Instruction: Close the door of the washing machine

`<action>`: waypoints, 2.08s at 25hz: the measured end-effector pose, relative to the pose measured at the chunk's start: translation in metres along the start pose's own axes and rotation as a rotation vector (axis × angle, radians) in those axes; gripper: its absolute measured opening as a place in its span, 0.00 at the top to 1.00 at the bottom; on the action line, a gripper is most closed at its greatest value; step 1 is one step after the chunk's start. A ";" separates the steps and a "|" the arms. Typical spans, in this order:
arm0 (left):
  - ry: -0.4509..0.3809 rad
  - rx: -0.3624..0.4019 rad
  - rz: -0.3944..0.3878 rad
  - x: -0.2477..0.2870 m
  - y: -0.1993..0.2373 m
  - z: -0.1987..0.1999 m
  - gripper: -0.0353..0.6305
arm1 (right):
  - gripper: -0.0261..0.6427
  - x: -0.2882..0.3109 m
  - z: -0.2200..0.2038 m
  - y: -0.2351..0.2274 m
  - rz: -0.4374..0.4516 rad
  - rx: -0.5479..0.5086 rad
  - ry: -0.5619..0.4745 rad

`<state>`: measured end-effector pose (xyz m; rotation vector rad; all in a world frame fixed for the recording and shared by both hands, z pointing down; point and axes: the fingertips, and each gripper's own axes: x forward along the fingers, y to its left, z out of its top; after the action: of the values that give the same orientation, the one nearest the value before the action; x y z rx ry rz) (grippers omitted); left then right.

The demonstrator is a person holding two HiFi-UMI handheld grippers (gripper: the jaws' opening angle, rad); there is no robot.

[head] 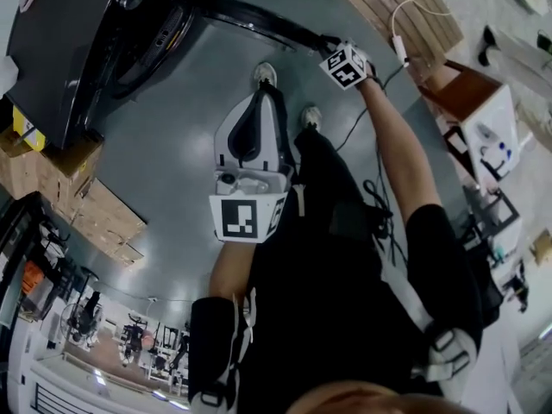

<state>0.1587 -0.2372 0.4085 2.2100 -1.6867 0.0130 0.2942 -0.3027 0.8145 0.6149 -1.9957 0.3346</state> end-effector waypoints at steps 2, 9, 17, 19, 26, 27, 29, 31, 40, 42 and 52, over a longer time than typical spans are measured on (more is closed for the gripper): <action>-0.006 -0.005 0.026 -0.014 0.001 -0.008 0.94 | 0.88 0.001 -0.001 0.016 0.009 -0.013 -0.005; -0.036 -0.024 0.142 -0.069 0.002 -0.025 0.94 | 0.89 0.002 -0.009 0.074 0.061 0.019 -0.028; -0.053 -0.012 0.264 -0.137 0.016 -0.038 0.94 | 0.89 0.006 -0.003 0.132 0.069 0.096 -0.065; -0.057 -0.013 0.281 -0.150 0.020 -0.040 0.94 | 0.89 0.008 -0.004 0.146 0.070 0.111 -0.072; -0.110 -0.035 0.321 -0.190 0.040 -0.047 0.94 | 0.88 0.014 -0.001 0.191 0.075 0.138 -0.078; -0.115 -0.037 0.324 -0.194 0.046 -0.048 0.94 | 0.88 0.016 0.000 0.198 0.074 0.145 -0.071; -0.119 -0.041 0.324 -0.203 0.057 -0.050 0.94 | 0.88 0.019 0.003 0.213 0.072 0.162 -0.061; -0.115 -0.041 0.318 -0.214 0.071 -0.051 0.94 | 0.88 0.022 0.006 0.227 0.072 0.178 -0.059; -0.107 -0.049 0.242 -0.261 0.154 -0.039 0.94 | 0.88 0.040 0.035 0.296 0.025 0.255 -0.060; -0.101 -0.048 0.220 -0.271 0.176 -0.035 0.94 | 0.87 0.045 0.044 0.313 0.012 0.287 -0.067; -0.089 -0.044 0.120 -0.327 0.262 -0.030 0.94 | 0.87 0.084 0.086 0.378 -0.077 0.416 -0.116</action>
<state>-0.1745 0.0178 0.4362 2.1039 -1.8472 -0.0928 -0.0102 -0.0517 0.8555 0.9877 -2.0185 0.6901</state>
